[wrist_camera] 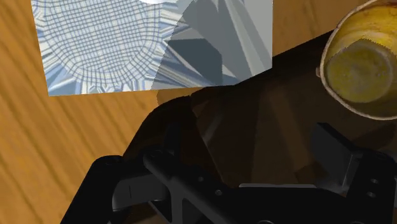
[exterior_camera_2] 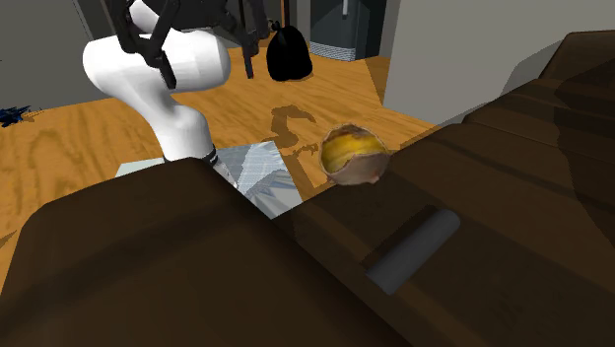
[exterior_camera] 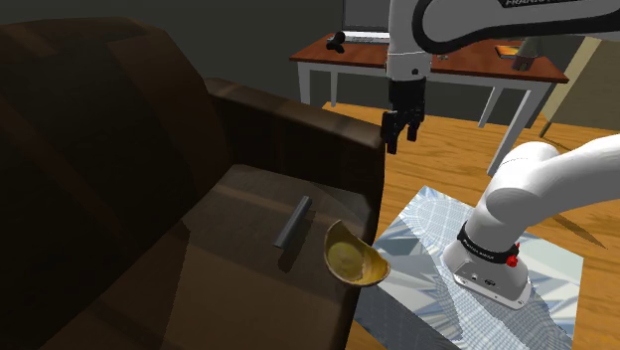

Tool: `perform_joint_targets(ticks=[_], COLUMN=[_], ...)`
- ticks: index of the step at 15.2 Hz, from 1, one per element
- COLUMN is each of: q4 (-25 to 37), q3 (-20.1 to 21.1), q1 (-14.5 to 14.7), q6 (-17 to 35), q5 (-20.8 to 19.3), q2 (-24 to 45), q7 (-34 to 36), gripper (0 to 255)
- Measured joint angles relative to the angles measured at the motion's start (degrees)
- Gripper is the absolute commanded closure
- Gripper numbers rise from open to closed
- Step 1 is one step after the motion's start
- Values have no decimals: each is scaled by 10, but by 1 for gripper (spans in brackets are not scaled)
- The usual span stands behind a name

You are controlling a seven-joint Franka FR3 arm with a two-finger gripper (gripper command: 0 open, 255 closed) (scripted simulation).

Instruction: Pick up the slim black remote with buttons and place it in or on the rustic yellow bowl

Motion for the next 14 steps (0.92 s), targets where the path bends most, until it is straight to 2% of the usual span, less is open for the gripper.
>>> perform_joint_targets(ticks=[8,14], q4=[-29,-1], q3=[132,234], q1=[-14,-48], q6=[116,229], q5=[127,185], q2=[52,152], q7=[234,401], gripper=[0,0])
